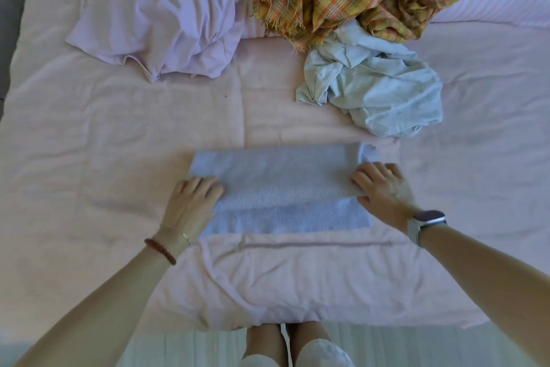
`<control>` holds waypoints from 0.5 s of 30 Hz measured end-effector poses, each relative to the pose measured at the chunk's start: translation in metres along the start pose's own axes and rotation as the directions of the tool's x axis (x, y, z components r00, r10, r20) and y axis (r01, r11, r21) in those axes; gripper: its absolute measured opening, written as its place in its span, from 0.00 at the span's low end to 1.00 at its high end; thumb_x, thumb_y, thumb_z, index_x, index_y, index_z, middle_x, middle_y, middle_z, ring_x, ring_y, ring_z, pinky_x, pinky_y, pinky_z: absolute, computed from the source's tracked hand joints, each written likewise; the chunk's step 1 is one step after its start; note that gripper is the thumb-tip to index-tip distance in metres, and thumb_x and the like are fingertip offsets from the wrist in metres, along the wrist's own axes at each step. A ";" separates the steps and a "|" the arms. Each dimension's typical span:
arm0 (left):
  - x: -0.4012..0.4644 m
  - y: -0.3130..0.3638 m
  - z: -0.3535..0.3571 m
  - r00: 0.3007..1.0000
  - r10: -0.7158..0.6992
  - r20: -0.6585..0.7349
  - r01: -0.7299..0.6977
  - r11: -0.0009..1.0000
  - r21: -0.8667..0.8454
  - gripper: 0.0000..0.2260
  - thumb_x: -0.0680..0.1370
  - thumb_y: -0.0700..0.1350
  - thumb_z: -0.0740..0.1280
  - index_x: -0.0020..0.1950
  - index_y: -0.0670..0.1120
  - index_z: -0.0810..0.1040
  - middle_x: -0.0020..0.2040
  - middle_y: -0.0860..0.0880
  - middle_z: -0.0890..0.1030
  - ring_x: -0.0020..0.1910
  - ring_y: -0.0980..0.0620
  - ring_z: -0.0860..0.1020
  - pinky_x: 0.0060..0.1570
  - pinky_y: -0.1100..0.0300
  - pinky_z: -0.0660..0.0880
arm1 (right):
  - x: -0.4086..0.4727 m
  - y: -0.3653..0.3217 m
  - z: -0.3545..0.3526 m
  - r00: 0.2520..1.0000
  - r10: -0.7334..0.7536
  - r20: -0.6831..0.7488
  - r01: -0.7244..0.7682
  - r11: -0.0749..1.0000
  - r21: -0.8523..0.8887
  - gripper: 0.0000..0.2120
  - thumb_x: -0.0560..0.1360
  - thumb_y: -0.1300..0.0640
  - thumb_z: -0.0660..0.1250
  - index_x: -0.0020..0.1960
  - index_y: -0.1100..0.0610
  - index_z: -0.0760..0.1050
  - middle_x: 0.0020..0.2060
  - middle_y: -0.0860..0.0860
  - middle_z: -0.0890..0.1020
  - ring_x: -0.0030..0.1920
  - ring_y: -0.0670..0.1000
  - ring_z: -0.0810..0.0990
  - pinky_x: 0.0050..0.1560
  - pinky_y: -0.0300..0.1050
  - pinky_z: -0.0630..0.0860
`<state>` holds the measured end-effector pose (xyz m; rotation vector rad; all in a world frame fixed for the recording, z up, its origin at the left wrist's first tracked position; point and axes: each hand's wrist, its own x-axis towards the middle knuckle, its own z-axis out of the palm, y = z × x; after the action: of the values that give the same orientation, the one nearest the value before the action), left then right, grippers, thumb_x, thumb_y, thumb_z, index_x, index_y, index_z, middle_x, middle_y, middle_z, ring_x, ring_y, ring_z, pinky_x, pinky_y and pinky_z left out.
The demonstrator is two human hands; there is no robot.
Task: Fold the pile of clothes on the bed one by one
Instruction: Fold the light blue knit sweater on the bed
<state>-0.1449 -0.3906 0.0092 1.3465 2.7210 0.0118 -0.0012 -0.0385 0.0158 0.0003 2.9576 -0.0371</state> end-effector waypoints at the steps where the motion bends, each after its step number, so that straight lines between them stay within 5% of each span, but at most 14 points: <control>1: -0.014 0.008 0.008 1.000 0.008 -0.020 -0.008 1.000 -0.006 0.14 0.62 0.45 0.66 0.47 0.47 0.71 0.48 0.46 0.79 0.44 0.44 0.75 0.42 0.53 0.64 | -0.011 -0.003 0.009 1.000 -0.013 -0.006 0.013 1.000 0.014 0.18 0.51 0.61 0.75 0.41 0.58 0.77 0.42 0.55 0.80 0.38 0.58 0.79 0.43 0.49 0.66; 5: -0.056 0.034 0.035 1.000 -0.001 -0.013 0.000 0.999 -0.046 0.11 0.67 0.46 0.58 0.47 0.47 0.72 0.49 0.46 0.79 0.45 0.45 0.74 0.43 0.53 0.64 | -0.048 -0.011 0.037 0.999 -0.044 -0.006 0.044 0.999 0.009 0.19 0.54 0.60 0.74 0.44 0.57 0.77 0.48 0.56 0.80 0.47 0.58 0.78 0.51 0.52 0.66; 10: -0.076 0.052 0.053 0.984 -0.118 0.130 0.135 0.981 -0.135 0.18 0.60 0.42 0.72 0.48 0.47 0.75 0.57 0.46 0.74 0.53 0.46 0.71 0.40 0.52 0.73 | -0.073 -0.028 0.055 0.984 0.045 0.172 -0.051 0.998 0.026 0.23 0.52 0.62 0.76 0.47 0.56 0.79 0.52 0.56 0.79 0.58 0.57 0.73 0.58 0.62 0.67; 13: -0.075 0.055 0.049 0.973 -0.203 0.109 0.223 0.948 -0.226 0.13 0.68 0.48 0.61 0.49 0.45 0.77 0.60 0.46 0.72 0.56 0.46 0.70 0.41 0.50 0.78 | -0.072 -0.036 0.051 0.985 0.099 0.138 -0.110 0.991 0.075 0.14 0.60 0.57 0.66 0.45 0.56 0.81 0.50 0.56 0.80 0.54 0.58 0.78 0.60 0.60 0.65; 15: -0.071 0.055 0.048 0.943 -0.323 0.084 0.333 0.898 -0.287 0.16 0.71 0.47 0.61 0.55 0.43 0.75 0.64 0.41 0.70 0.61 0.42 0.68 0.50 0.48 0.76 | -0.066 -0.042 0.047 0.981 0.177 0.073 -0.186 0.973 0.139 0.16 0.66 0.54 0.56 0.44 0.58 0.80 0.48 0.55 0.81 0.49 0.59 0.81 0.57 0.55 0.65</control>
<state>-0.0540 -0.4151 -0.0295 0.7911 2.7384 0.3535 0.0720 -0.0818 -0.0171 0.2843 2.8738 -0.2229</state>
